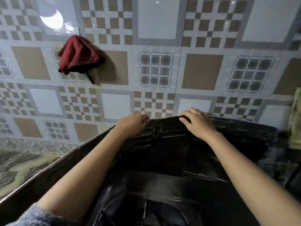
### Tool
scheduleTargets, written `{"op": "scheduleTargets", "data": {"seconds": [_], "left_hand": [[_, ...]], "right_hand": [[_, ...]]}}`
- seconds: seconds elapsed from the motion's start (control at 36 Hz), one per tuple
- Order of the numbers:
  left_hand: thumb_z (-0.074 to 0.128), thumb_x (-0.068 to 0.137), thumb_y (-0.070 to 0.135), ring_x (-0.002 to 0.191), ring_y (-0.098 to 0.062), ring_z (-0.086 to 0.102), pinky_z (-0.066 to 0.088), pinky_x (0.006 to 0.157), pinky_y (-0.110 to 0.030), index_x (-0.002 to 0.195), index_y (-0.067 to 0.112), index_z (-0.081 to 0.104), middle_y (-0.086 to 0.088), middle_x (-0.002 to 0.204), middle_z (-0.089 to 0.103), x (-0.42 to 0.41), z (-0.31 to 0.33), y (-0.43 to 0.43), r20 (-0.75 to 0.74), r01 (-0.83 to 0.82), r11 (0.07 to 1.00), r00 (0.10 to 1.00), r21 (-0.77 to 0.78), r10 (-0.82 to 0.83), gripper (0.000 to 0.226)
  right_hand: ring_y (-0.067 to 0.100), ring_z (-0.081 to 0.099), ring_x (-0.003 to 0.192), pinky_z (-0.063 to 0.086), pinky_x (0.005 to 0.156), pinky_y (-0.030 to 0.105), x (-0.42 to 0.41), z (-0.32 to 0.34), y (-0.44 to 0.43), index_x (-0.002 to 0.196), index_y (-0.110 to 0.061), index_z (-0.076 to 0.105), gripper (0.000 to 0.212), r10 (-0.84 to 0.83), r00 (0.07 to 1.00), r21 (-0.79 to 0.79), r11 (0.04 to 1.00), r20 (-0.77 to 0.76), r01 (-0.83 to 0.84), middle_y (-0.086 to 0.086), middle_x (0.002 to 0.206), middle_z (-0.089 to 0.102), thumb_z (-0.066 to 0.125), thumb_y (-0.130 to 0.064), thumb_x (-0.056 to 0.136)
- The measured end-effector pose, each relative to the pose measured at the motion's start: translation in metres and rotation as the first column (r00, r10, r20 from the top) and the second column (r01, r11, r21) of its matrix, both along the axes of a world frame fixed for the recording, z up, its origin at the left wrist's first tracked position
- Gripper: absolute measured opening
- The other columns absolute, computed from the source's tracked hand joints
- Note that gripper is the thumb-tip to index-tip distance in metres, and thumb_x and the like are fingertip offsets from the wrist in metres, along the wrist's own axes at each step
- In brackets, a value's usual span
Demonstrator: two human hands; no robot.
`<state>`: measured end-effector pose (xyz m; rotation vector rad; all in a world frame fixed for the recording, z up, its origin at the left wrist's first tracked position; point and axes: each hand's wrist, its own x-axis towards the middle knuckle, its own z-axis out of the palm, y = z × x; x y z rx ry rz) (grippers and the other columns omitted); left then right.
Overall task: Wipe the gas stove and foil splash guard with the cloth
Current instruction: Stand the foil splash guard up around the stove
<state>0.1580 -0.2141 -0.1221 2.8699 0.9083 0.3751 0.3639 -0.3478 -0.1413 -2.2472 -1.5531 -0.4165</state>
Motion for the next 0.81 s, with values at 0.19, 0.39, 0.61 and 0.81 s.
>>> {"op": "scheduleTargets", "data": {"seconds": [0.19, 0.39, 0.61, 0.81], "left_hand": [[0.034, 0.099, 0.032, 0.097, -0.030, 0.060, 0.050, 0.081, -0.040, 0.117, 0.020, 0.055, -0.010, 0.109, 0.065, 0.003, -0.004, 0.003, -0.004, -0.003, 1.000, 1.000, 0.014, 0.003, 0.031], [0.034, 0.099, 0.031, 0.100, -0.030, 0.059, 0.049, 0.083, -0.040, 0.120, 0.020, 0.054, -0.010, 0.113, 0.064, 0.002, -0.003, 0.001, -0.011, -0.005, 1.000, 1.000, 0.007, 0.005, 0.031], [0.034, 0.099, 0.030, 0.096, -0.029, 0.059, 0.045, 0.078, -0.036, 0.119, 0.019, 0.055, -0.010, 0.111, 0.064, 0.001, -0.002, 0.000, 0.006, -0.010, 1.000, 1.000, 0.008, 0.010, 0.030], [0.036, 0.099, 0.030, 0.095, -0.027, 0.059, 0.049, 0.086, -0.042, 0.119, 0.022, 0.055, -0.009, 0.113, 0.064, 0.001, -0.002, 0.003, 0.015, 0.004, 0.999, 1.000, -0.050, -0.003, 0.030]], "right_hand": [[0.021, 0.053, 0.104, 0.033, 0.088, 0.037, 0.012, -0.002, -0.006, 0.105, -0.022, 0.056, 0.025, -0.031, 0.998, -0.021, 0.999, -0.046, 0.030, -0.004, 0.110, 0.059, 0.037, -0.036, 0.097], [0.022, 0.054, 0.093, 0.027, 0.079, 0.036, 0.013, -0.007, -0.006, 0.090, -0.018, 0.052, 0.026, -0.028, 0.996, -0.006, 1.000, -0.090, 0.027, -0.004, 0.094, 0.060, 0.032, -0.034, 0.098], [0.019, 0.052, 0.086, 0.026, 0.081, 0.036, 0.012, -0.005, -0.014, 0.088, -0.016, 0.051, 0.026, 0.030, 0.993, 0.006, 1.000, -0.110, -0.029, -0.003, 0.087, 0.060, 0.033, -0.032, 0.098], [0.018, 0.050, 0.088, 0.027, 0.088, 0.039, 0.016, -0.004, -0.024, 0.089, -0.023, 0.050, 0.021, 0.063, 0.988, -0.018, 0.998, -0.139, -0.066, -0.001, 0.086, 0.060, 0.034, -0.035, 0.098]]}}
